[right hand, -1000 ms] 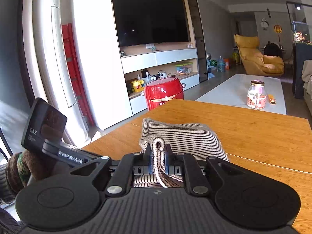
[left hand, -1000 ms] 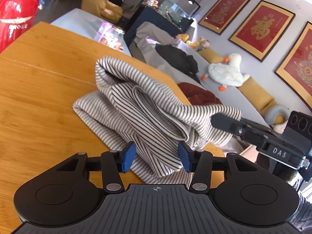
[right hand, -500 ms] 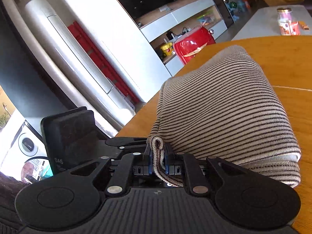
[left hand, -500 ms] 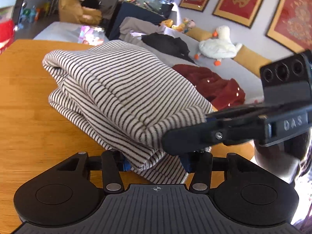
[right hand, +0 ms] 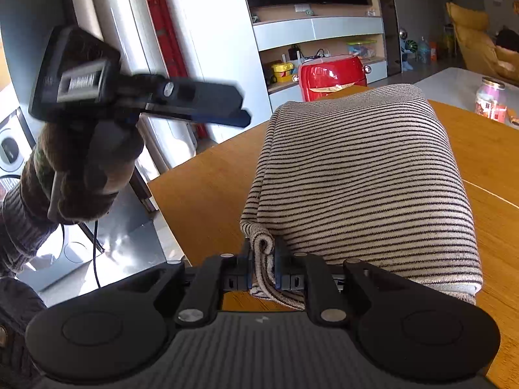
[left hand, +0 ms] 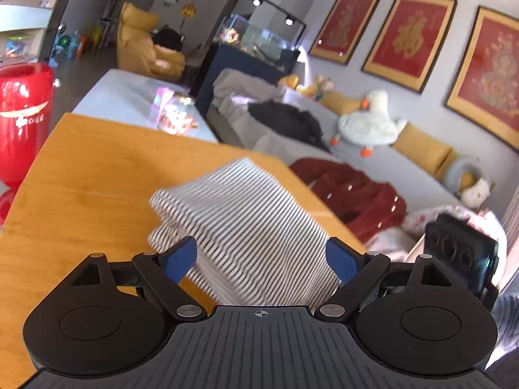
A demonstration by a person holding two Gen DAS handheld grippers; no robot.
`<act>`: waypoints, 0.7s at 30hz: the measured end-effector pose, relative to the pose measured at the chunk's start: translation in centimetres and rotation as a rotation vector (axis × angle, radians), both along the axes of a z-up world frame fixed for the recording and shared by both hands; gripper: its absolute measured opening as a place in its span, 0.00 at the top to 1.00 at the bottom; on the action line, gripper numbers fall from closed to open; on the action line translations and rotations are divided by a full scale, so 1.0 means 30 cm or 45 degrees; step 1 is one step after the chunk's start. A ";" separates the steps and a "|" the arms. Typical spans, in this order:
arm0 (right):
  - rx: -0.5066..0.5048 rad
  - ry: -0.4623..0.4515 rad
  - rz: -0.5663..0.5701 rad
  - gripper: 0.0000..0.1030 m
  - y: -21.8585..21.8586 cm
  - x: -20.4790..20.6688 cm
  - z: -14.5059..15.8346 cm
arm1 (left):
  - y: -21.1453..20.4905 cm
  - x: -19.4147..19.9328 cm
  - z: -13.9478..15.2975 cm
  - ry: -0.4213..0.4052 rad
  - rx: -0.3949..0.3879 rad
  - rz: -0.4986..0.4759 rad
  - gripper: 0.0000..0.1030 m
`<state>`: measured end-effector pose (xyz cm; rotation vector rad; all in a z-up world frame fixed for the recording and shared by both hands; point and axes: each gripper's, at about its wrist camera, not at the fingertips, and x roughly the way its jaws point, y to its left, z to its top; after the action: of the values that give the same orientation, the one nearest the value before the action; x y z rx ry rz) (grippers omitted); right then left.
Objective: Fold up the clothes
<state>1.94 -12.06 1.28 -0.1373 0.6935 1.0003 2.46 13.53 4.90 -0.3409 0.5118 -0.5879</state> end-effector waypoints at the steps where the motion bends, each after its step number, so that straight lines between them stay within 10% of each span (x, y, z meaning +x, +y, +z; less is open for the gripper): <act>1: -0.013 -0.017 0.001 0.89 0.003 -0.007 0.003 | -0.020 0.019 0.013 -0.024 -0.033 -0.011 0.13; 7: -0.057 -0.110 -0.023 0.83 -0.006 -0.004 0.045 | -0.190 0.147 -0.087 0.039 0.110 -0.036 0.24; 11: -0.019 -0.103 -0.075 0.28 -0.089 0.009 0.109 | -0.210 0.104 -0.113 -0.022 0.207 -0.015 0.25; 15: 0.083 -0.050 -0.176 0.00 -0.157 0.097 0.184 | -0.190 0.096 -0.123 -0.012 0.170 -0.007 0.25; 21: 0.243 0.130 -0.435 0.00 -0.226 0.310 0.227 | -0.178 0.091 -0.128 -0.009 0.155 -0.014 0.25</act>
<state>11.24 -18.83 8.09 0.1953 0.6831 0.7425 5.20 8.20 1.07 -0.2207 0.5406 -0.5653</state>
